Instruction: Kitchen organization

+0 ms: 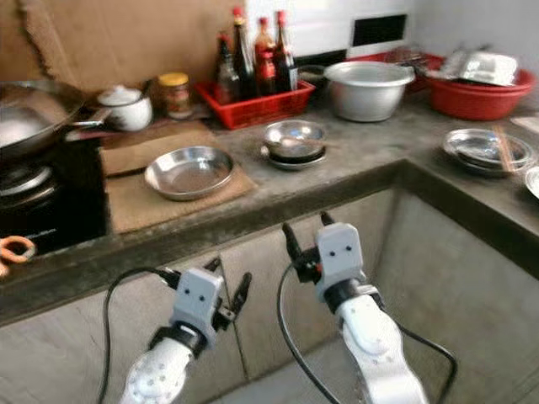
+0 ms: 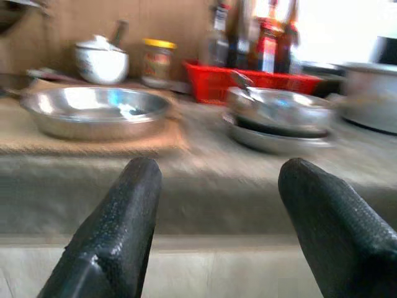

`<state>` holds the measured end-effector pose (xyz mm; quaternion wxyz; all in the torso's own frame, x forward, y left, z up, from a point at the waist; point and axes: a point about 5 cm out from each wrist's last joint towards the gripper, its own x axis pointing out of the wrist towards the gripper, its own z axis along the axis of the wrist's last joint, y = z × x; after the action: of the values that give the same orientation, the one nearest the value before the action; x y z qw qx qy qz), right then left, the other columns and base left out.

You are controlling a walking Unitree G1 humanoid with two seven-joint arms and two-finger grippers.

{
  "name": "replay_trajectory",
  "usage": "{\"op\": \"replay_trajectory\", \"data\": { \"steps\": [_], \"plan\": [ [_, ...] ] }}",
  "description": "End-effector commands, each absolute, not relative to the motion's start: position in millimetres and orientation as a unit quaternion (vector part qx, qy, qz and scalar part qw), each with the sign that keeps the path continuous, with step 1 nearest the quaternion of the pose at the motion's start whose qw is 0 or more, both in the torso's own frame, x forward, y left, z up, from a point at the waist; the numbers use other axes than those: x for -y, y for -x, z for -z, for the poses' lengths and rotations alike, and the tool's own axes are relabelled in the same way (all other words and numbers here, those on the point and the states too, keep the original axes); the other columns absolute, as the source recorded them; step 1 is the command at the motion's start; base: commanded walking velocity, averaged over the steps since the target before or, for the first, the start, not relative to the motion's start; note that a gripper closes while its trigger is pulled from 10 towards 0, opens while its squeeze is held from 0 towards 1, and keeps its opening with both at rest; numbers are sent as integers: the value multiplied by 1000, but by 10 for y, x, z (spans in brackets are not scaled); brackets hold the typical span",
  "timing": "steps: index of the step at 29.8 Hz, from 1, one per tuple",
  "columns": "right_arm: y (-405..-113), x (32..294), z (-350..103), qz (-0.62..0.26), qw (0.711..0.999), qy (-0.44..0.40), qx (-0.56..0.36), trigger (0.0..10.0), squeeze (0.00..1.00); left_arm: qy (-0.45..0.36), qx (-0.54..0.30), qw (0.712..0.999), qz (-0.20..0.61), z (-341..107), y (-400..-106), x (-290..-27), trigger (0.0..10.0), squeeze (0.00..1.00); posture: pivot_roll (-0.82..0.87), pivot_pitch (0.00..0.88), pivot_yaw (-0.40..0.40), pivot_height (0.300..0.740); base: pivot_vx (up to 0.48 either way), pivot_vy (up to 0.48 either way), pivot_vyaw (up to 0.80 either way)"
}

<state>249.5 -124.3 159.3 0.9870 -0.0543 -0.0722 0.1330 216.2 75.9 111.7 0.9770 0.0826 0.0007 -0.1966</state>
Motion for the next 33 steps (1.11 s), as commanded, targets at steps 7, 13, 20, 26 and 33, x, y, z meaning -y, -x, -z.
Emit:
{"op": "replay_trajectory", "data": {
  "steps": [7,13,20,26,33],
  "plan": [
    [-2521,1165,-1665,-163,981,50,90,10000,0,-86,-8,981,176,-1118,-2189,-844,10000,0,105,0,-21,740,94,0,800],
    [-2578,1177,-1724,-172,979,51,99,10000,0,-85,-9,980,179,-1115,-2186,-836,10000,0,105,0,-22,740,0,0,796],
    [-2842,1212,-1874,-185,975,78,97,10000,0,-83,-9,980,180,-1121,-2189,-830,10000,0,104,4,-29,740,0,0,0],
    [-3162,1161,-1893,-251,956,148,26,10000,1000,-82,-8,980,181,-1127,-2183,-807,10000,0,113,6,-45,740,0,0,0],
    [-3444,1087,-2034,-308,931,195,-32,10000,0,-80,-6,981,179,-1130,-2168,-781,10000,0,123,5,-66,740,0,0,0]
  ]
}}
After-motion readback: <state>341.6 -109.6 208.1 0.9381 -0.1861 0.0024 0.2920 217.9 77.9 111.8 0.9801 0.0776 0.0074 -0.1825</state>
